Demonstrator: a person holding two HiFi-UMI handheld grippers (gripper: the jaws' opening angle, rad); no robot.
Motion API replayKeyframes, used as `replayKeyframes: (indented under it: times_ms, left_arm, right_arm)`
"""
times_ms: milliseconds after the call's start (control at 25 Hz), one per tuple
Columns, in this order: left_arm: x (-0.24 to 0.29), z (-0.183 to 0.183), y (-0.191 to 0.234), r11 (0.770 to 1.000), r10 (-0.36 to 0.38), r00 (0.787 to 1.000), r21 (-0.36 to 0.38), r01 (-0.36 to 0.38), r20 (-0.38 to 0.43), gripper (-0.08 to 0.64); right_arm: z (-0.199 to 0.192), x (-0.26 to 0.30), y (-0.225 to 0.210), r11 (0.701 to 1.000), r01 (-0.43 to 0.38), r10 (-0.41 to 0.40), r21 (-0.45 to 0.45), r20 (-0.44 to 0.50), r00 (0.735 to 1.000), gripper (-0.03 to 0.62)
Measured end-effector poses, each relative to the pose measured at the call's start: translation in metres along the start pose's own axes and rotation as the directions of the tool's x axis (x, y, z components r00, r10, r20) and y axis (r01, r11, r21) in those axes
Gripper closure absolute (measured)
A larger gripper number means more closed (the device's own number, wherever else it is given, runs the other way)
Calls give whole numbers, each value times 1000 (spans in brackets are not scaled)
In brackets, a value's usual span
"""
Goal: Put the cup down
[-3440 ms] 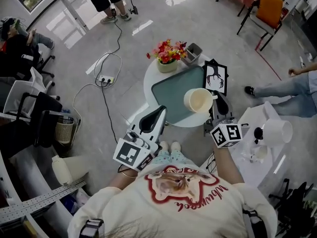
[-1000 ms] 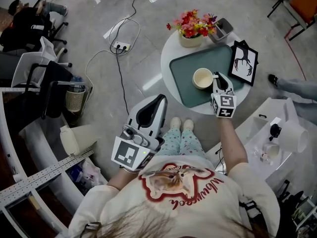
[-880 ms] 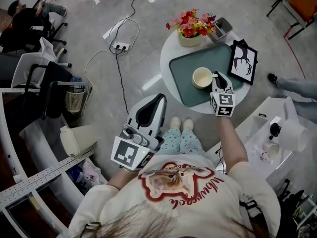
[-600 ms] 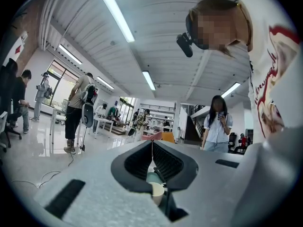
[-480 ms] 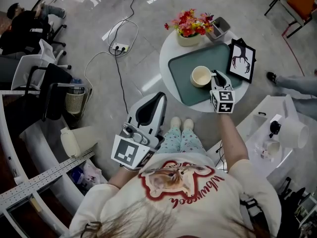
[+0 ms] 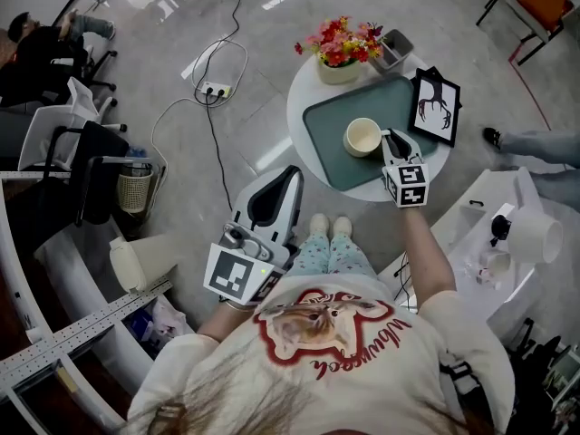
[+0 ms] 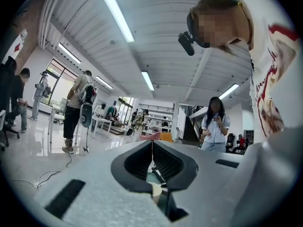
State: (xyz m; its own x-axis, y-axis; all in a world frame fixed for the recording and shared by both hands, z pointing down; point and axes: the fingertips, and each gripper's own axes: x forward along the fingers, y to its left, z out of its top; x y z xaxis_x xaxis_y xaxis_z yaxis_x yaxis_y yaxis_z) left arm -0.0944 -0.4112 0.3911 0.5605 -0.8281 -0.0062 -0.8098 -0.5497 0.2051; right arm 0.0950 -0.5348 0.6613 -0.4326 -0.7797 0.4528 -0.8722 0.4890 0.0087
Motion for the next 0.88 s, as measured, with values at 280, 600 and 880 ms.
replayKeyframes:
  times_ms: [280, 600, 880]
  left_arm:
    - [5, -2, -8, 1000, -21, 1000, 8, 21, -4, 543]
    - [17, 3, -22, 998, -60, 998, 7, 60, 14, 543]
    - [23, 4, -33, 996, -94, 995, 13, 94, 24, 543]
  right_arm:
    - [-3, -16, 3, 1000, 6, -6, 18, -8, 1000, 541]
    - [10, -43, 0, 999, -2, 1, 38, 35, 999, 541]
    - [79, -82, 9, 998, -40, 30, 47, 193, 981, 541]
